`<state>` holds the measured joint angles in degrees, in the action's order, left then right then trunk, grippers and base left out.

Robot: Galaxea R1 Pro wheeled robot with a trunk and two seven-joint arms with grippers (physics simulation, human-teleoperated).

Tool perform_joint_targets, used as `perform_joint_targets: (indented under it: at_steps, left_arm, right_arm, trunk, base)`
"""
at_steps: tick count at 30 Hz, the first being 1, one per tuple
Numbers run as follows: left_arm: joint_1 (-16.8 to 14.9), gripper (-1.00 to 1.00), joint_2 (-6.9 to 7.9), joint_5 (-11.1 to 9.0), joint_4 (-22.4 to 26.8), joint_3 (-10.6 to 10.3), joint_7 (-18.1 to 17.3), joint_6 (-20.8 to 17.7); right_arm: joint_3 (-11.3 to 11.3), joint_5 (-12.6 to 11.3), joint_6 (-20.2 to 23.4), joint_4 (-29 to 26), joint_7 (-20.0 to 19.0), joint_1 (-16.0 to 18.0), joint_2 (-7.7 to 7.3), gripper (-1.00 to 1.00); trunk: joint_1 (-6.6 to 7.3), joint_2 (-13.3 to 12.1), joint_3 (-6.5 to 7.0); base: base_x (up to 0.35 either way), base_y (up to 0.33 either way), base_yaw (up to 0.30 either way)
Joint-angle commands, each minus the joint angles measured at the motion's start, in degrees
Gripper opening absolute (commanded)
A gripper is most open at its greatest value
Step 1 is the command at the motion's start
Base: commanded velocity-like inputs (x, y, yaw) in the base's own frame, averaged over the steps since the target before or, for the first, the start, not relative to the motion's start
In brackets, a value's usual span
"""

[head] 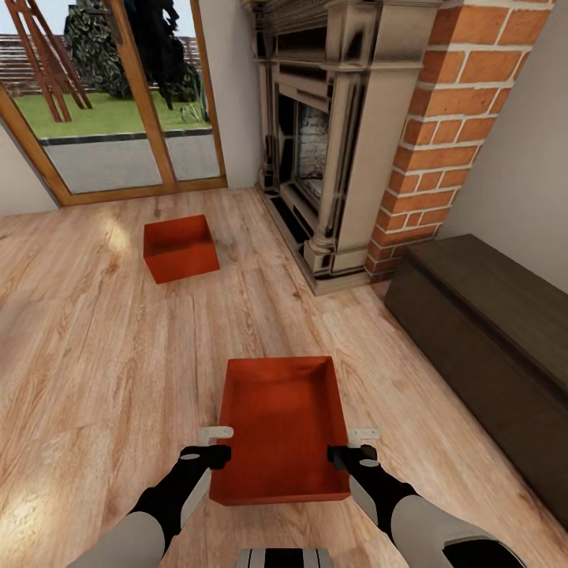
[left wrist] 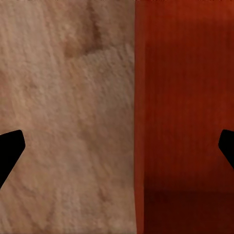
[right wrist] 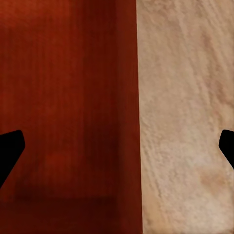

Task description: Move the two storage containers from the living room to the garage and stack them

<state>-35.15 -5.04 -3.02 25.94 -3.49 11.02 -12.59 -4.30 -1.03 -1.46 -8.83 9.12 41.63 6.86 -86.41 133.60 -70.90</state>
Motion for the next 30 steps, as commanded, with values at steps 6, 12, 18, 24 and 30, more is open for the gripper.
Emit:
perform_joint_targets:
  at_steps: [6,12,18,24,30]
  left_arm:
    - [0.0,1.00,0.05,-0.3,0.2,-0.4,0.4,-0.3]
    - [0.0,1.00,0.06,-0.3,0.2,-0.4,0.4,-0.3]
    - [0.0,1.00,0.04,-0.3,0.2,-0.4,0.4,-0.3]
    - [0.0,1.00,0.04,-0.3,0.2,-0.4,0.4,-0.3]
    - [0.0,1.00,0.04,-0.3,0.3,-0.4,0.4,-0.3]
  right_arm:
    - [-0.4,-0.1,-0.1,0.1,0.3,0.0,0.00,1.00]
    - [-0.4,-0.1,-0.1,0.1,0.3,0.0,-0.06,1.00]
    - [-0.5,0.0,-0.1,0.3,0.3,0.0,-0.09,1.00]
    - [-0.5,0.0,-0.1,0.3,0.3,0.0,-0.09,1.00]
    - [-0.5,0.0,-0.1,0.4,0.3,0.0,-0.09,1.00]
  trunk:
    - [-0.43,0.8,-0.40]
    - [-1.31,2.4,-1.12]
    - [-1.31,2.4,-1.12]
    - [-1.31,2.4,-1.12]
    - [-1.31,2.4,-1.12]
  base:
    - [0.000,0.000,0.000]
    - [0.000,0.000,0.000]
    - [0.000,0.000,0.000]
    - [0.000,0.000,0.000]
    - [0.000,0.000,0.000]
